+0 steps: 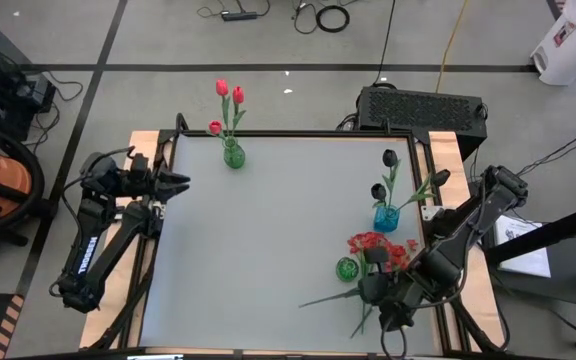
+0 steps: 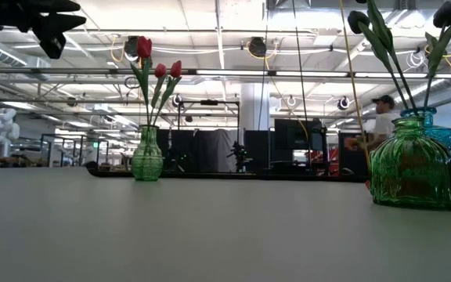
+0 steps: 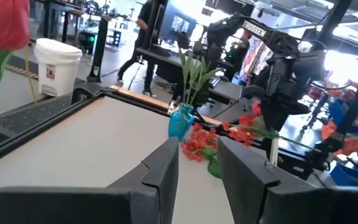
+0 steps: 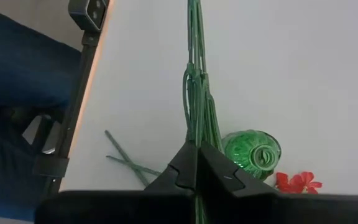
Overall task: Sort flowers into vase by color
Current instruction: Put the right red flowers into the bottom green vase
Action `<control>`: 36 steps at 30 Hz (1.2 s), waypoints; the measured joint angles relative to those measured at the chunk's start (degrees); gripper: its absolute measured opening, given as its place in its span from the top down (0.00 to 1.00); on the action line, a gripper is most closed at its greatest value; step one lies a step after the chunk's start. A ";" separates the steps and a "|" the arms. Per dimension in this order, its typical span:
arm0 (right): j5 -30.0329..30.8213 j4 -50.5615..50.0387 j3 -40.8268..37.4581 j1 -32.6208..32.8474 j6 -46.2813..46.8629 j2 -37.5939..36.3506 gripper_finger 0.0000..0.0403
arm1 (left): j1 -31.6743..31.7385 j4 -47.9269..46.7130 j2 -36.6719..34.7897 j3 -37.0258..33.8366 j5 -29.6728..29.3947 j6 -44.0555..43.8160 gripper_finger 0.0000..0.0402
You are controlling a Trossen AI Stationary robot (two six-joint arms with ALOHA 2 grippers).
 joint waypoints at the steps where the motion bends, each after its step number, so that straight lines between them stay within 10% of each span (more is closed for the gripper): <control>1: 0.00 -0.02 0.00 -0.14 0.00 0.00 1.00 | -0.01 0.38 0.00 0.00 0.01 0.01 0.71; 19: 0.00 -0.07 0.00 -0.48 -0.31 0.00 1.00 | -9.56 28.79 16.36 0.02 -4.17 -1.79 0.71; 36: 0.00 -1.97 0.00 -0.45 0.30 0.02 1.00 | -50.30 33.38 43.85 11.45 -31.50 16.32 0.71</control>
